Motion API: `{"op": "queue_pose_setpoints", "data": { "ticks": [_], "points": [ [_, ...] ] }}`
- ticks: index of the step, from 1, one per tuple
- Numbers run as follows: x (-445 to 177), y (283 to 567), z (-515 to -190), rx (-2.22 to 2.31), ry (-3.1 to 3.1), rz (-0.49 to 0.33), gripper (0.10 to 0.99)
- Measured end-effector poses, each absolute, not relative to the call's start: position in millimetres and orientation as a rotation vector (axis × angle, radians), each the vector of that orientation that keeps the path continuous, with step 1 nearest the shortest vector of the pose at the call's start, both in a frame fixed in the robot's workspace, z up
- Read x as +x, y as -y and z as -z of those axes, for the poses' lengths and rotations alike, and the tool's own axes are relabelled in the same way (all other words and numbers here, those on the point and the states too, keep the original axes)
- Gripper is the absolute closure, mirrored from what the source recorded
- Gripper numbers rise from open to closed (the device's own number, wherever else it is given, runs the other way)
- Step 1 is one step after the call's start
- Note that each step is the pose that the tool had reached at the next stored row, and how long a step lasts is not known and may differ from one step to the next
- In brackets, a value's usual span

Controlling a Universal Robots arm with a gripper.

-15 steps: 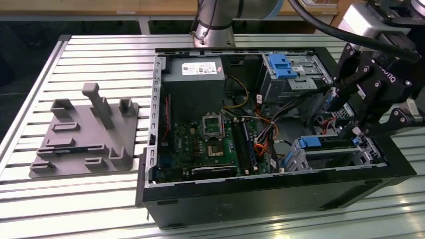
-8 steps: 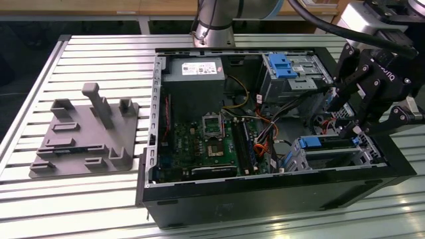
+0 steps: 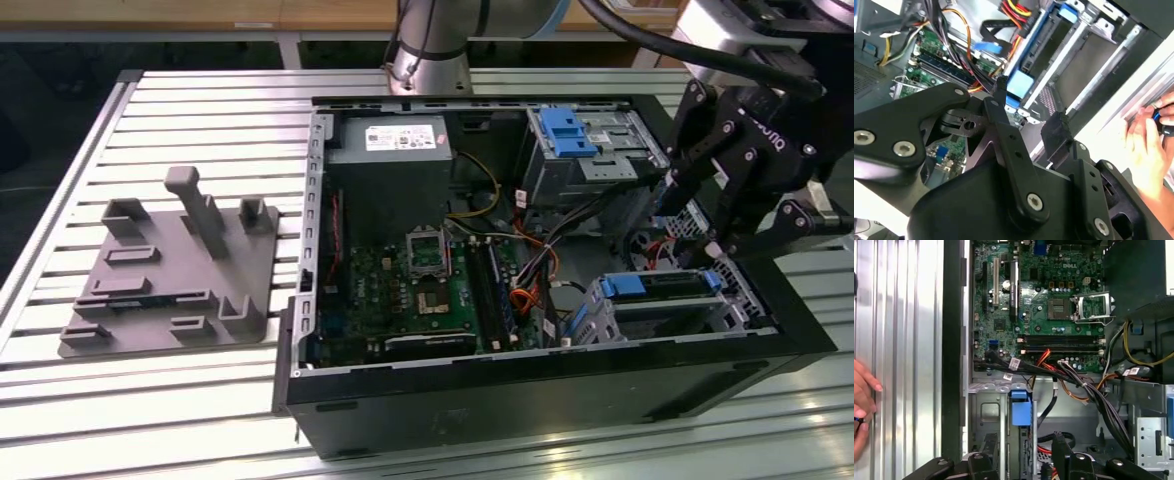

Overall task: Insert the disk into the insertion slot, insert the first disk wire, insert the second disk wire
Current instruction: 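Insert the first disk wire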

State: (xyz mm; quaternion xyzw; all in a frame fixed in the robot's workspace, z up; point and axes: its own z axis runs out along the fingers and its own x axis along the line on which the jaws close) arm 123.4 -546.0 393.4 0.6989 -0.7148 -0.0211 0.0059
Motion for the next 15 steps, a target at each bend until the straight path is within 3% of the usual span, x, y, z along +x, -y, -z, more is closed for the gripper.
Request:
{"op": "queue_pose_setpoints", "data": {
  "ticks": [3,10,15],
  "points": [
    [124.9,540.5,-393.3,2.176,2.227,0.044,0.529],
    [129.1,534.1,-393.1,2.087,2.143,-0.117,0.529],
    [139.6,530.6,-392.8,2.079,2.135,-0.132,0.529]
  ]
}}
